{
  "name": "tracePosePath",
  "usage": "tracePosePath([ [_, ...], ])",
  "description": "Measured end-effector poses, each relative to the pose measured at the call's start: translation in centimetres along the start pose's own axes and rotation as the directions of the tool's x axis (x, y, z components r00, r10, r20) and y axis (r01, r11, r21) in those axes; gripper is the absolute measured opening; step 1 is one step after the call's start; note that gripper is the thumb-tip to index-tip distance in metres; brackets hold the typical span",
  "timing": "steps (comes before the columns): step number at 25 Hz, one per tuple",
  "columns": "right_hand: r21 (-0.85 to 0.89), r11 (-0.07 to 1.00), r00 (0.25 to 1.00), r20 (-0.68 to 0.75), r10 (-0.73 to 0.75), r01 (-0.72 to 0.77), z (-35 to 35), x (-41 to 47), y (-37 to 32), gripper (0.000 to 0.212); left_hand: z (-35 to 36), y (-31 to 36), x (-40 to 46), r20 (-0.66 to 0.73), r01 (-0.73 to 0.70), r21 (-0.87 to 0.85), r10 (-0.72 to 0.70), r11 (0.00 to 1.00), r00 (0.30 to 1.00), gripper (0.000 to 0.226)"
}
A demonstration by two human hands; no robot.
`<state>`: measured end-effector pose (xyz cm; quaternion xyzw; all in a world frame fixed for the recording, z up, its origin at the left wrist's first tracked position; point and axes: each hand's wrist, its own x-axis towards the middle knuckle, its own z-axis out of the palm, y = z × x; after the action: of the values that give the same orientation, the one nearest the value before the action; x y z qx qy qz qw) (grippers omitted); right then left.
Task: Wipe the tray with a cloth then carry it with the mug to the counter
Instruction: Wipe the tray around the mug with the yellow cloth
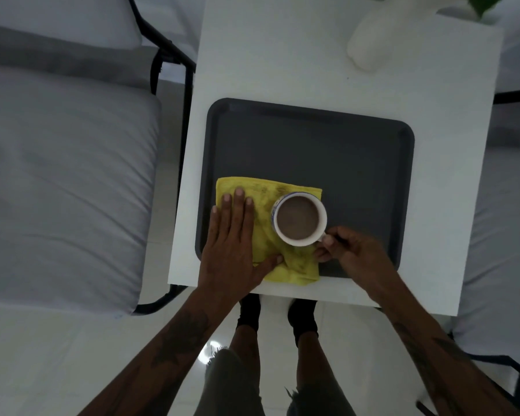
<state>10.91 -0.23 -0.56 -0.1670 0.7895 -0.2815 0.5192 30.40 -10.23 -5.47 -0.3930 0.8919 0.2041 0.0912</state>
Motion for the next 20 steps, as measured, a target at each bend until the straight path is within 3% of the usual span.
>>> tracePosePath([
  [9,0.011,0.968,0.968,0.008,-0.250,0.250,-1.1,6.5,-8.5,0.021,0.1,0.1,0.1,0.016,0.013,-0.058,-0.012,0.998,1.000,0.110],
  [20,0.098,0.973,0.976,0.041,-0.213,0.208,3.6,10.2,-10.1,0.016,0.0,0.1,0.1,0.025,0.019,-0.091,-0.017,0.996,1.000,0.109],
])
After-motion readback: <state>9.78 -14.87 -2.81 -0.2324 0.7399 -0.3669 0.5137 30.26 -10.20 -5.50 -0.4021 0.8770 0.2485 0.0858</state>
